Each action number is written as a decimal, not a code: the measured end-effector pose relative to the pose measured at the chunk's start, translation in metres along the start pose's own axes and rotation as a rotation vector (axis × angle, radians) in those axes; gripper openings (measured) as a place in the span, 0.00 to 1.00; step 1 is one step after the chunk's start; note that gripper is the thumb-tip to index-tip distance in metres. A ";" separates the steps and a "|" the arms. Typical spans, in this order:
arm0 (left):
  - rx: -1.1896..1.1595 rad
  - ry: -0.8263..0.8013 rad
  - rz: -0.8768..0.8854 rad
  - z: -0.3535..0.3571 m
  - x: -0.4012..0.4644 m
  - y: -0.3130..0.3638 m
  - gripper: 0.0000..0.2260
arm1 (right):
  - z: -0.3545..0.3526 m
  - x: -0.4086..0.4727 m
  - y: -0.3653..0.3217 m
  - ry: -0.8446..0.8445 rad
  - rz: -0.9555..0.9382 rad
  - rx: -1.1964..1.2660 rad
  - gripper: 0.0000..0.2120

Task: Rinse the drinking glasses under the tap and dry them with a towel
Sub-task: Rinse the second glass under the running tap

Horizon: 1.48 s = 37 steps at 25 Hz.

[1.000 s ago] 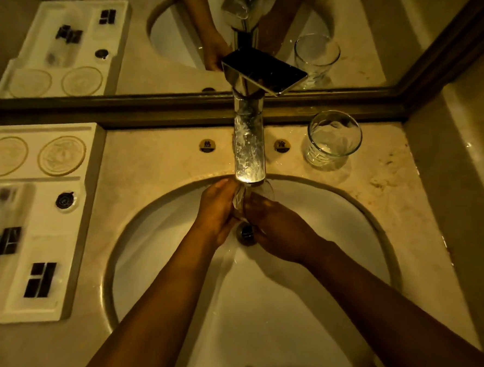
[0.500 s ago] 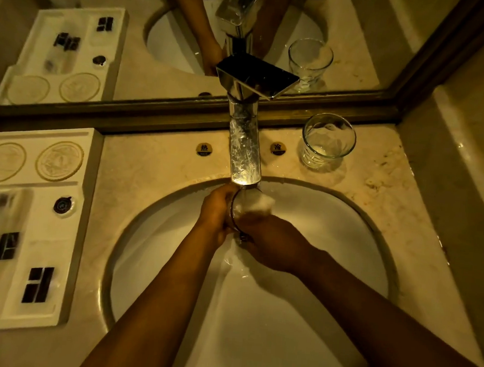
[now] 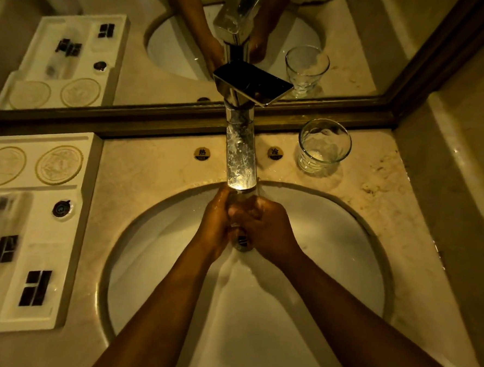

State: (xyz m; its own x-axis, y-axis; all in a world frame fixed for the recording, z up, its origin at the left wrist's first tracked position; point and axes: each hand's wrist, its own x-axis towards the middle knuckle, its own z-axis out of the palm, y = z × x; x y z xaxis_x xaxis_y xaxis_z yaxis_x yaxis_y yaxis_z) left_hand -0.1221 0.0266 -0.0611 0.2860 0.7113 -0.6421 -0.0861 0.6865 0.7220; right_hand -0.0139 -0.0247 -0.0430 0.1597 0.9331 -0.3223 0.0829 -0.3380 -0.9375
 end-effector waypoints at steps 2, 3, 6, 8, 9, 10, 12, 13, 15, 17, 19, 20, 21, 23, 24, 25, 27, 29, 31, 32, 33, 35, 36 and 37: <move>0.089 0.019 0.143 -0.004 -0.002 -0.008 0.16 | 0.006 -0.002 -0.005 0.100 0.078 0.169 0.05; 0.117 0.031 0.231 -0.005 -0.005 -0.009 0.11 | 0.008 -0.002 -0.007 0.176 0.113 0.195 0.08; 0.171 0.103 0.420 0.003 -0.016 -0.005 0.07 | 0.013 -0.003 -0.014 0.326 0.298 0.287 0.24; 0.332 0.172 0.510 0.009 -0.020 -0.004 0.05 | 0.013 0.004 -0.015 0.352 0.498 0.430 0.25; 0.481 0.204 0.558 0.012 -0.021 -0.003 0.07 | 0.012 0.007 -0.015 0.349 0.573 0.525 0.24; 0.614 0.226 0.591 0.014 -0.021 -0.005 0.10 | 0.010 0.010 -0.011 0.339 0.607 0.598 0.23; 0.739 0.299 0.627 0.016 -0.020 -0.004 0.12 | 0.008 0.012 -0.007 0.279 0.576 0.628 0.21; 0.725 0.344 0.611 0.015 -0.018 -0.002 0.09 | 0.009 0.010 -0.007 0.229 0.525 0.631 0.19; 0.587 0.404 0.462 0.008 -0.010 0.004 0.05 | 0.013 0.001 -0.011 0.105 0.397 0.601 0.15; 0.300 0.397 0.281 0.003 -0.003 0.008 0.10 | 0.016 -0.009 -0.012 -0.033 0.225 0.460 0.12; -0.021 0.304 0.097 0.004 -0.006 0.014 0.10 | 0.013 -0.009 -0.009 -0.099 0.011 0.035 0.10; -0.172 0.221 0.008 0.003 -0.008 0.017 0.11 | 0.009 -0.006 -0.005 -0.143 -0.130 -0.253 0.12; -0.279 0.143 -0.079 0.000 -0.008 0.018 0.13 | 0.004 -0.003 -0.002 -0.209 -0.275 -0.520 0.14; -0.319 -0.002 -0.231 -0.006 -0.009 0.019 0.19 | -0.009 0.004 0.001 -0.345 -0.478 -0.835 0.16; -0.284 -0.072 -0.292 -0.008 -0.011 0.020 0.21 | -0.015 0.007 0.001 -0.385 -0.525 -0.881 0.15; -0.238 -0.125 -0.331 -0.012 -0.011 0.019 0.20 | -0.020 0.009 0.002 -0.409 -0.554 -0.900 0.15; -0.163 -0.209 -0.398 -0.017 -0.013 0.018 0.21 | -0.023 0.010 0.003 -0.421 -0.574 -0.911 0.18; -0.086 -0.212 -0.411 -0.019 -0.015 0.017 0.24 | -0.019 0.009 0.002 -0.401 -0.540 -0.861 0.23; -0.103 -0.148 -0.308 -0.017 -0.016 0.016 0.27 | -0.013 0.006 0.002 -0.335 -0.515 -0.708 0.22; -0.145 -0.099 -0.219 -0.016 -0.016 0.014 0.26 | -0.009 0.003 0.002 -0.283 -0.495 -0.609 0.18; -0.175 -0.056 -0.134 -0.012 -0.019 0.012 0.25 | -0.005 0.001 0.002 -0.220 -0.453 -0.503 0.14; -0.086 0.057 0.022 -0.008 -0.019 0.000 0.22 | 0.005 -0.001 -0.003 -0.077 -0.212 -0.188 0.11; 0.007 0.111 0.088 -0.007 -0.018 -0.006 0.21 | 0.011 -0.002 -0.007 -0.003 -0.056 -0.001 0.11; 0.076 0.153 0.144 -0.005 -0.017 -0.011 0.21 | 0.015 -0.002 -0.011 0.067 0.064 0.134 0.12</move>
State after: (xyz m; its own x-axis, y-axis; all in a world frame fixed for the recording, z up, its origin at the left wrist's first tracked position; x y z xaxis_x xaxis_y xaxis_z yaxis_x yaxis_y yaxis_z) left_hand -0.1307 0.0074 -0.0590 0.1273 0.8200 -0.5580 -0.0419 0.5666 0.8230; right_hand -0.0299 -0.0213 -0.0339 0.2258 0.8984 -0.3768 -0.0607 -0.3730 -0.9258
